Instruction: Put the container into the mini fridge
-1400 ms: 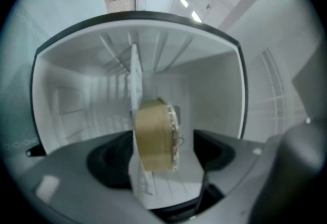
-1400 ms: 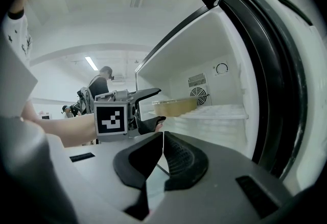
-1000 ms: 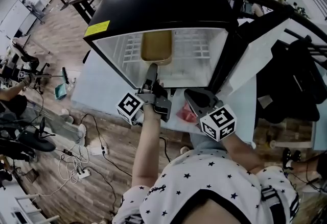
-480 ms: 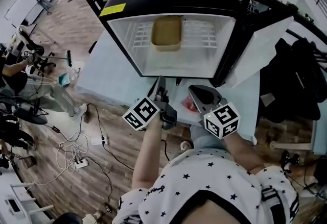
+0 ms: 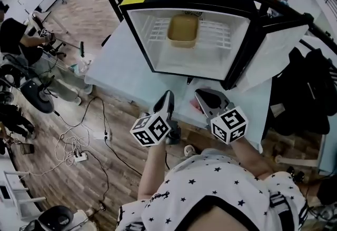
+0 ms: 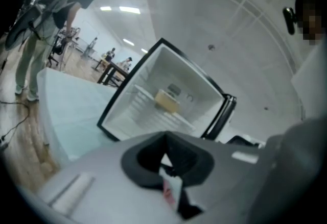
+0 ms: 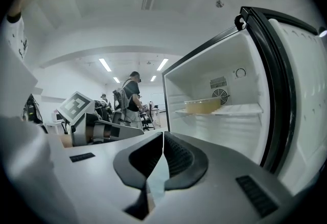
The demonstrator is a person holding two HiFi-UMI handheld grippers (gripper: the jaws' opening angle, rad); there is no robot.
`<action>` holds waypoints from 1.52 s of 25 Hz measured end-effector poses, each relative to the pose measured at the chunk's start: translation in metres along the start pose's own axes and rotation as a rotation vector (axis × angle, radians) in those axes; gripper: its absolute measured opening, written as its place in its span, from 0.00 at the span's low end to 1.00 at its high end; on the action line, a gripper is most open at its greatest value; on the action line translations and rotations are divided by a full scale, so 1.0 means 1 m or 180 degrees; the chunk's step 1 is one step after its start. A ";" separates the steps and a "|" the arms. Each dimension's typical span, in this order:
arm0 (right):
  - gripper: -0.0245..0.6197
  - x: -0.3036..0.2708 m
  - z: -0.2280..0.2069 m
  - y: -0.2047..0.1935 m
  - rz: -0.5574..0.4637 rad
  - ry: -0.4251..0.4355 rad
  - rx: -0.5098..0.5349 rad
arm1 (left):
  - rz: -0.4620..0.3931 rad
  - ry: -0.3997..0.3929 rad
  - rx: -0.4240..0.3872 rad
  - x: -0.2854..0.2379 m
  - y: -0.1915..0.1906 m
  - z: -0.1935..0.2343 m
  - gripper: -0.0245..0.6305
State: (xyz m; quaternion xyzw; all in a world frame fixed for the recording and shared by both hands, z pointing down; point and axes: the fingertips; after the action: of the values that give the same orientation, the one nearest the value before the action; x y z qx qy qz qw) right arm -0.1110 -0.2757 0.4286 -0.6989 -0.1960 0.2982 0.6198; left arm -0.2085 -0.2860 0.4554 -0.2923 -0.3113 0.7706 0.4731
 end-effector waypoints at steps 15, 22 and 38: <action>0.07 0.081 0.021 -0.022 0.0057 0.0314 0.0007 | -0.0123 0.0309 0.0160 0.064 -0.077 -0.042 0.04; 0.07 0.129 0.037 -0.029 0.0076 0.0380 0.0030 | -0.0181 0.0298 0.0245 0.095 -0.106 -0.073 0.04; 0.07 0.213 0.059 -0.059 0.0070 0.0364 -0.0031 | -0.0170 0.0318 0.0310 0.148 -0.169 -0.117 0.04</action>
State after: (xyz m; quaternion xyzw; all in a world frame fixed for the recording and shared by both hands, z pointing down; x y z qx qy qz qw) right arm 0.0145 -0.0858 0.4467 -0.7199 -0.1540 0.2637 0.6233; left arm -0.0852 -0.0668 0.4861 -0.2987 -0.2572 0.7564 0.5220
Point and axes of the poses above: the fingertips, and each gripper's own axes: x backward along the fingers, z to its left, y out of its top, and after that the axes turned 3 degrees about x, right-handed
